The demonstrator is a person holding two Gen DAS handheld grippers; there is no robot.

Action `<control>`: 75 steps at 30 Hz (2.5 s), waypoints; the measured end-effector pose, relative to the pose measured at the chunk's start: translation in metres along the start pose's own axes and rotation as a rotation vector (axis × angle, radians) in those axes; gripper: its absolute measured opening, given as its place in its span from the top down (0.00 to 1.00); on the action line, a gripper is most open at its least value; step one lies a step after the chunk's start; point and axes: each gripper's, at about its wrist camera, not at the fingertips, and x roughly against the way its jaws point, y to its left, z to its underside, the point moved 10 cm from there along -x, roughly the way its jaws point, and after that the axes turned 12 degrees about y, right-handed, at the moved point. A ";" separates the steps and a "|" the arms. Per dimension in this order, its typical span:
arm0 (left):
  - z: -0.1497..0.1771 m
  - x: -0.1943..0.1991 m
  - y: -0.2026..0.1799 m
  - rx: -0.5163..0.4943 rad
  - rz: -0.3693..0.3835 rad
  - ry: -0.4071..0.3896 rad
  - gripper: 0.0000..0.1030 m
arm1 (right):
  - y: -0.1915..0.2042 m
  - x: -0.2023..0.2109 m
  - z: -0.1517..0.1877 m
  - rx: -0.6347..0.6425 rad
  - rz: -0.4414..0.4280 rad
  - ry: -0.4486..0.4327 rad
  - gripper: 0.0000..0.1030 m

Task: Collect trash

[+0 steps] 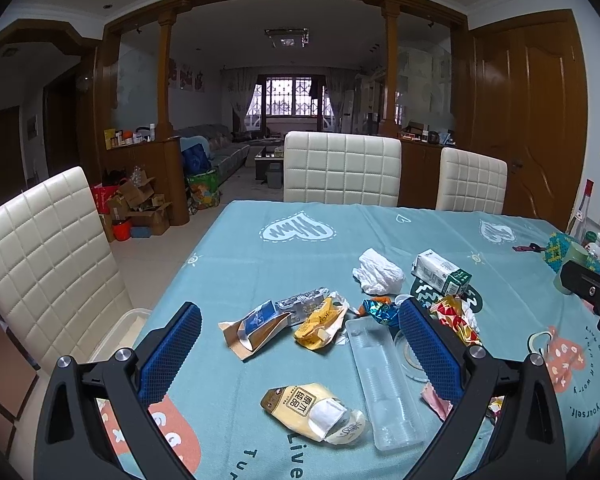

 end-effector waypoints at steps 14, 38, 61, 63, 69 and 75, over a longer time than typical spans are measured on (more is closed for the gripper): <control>0.001 -0.001 -0.001 0.000 -0.001 0.004 0.06 | 0.000 0.000 0.000 -0.002 -0.001 0.000 0.03; 0.002 -0.002 -0.002 0.007 0.016 0.021 0.06 | -0.001 0.002 -0.002 -0.007 -0.009 0.002 0.03; 0.002 -0.003 -0.001 0.010 0.030 0.038 0.06 | 0.003 0.001 0.000 -0.010 -0.013 0.007 0.03; 0.002 -0.003 -0.001 0.010 0.030 0.039 0.06 | 0.002 0.002 0.000 -0.011 -0.013 0.006 0.03; 0.005 -0.005 -0.002 0.010 0.031 0.045 0.06 | 0.002 -0.003 0.002 -0.014 -0.013 0.010 0.03; 0.007 -0.007 -0.003 0.005 0.031 0.052 0.06 | 0.001 -0.004 0.004 -0.015 -0.012 0.014 0.03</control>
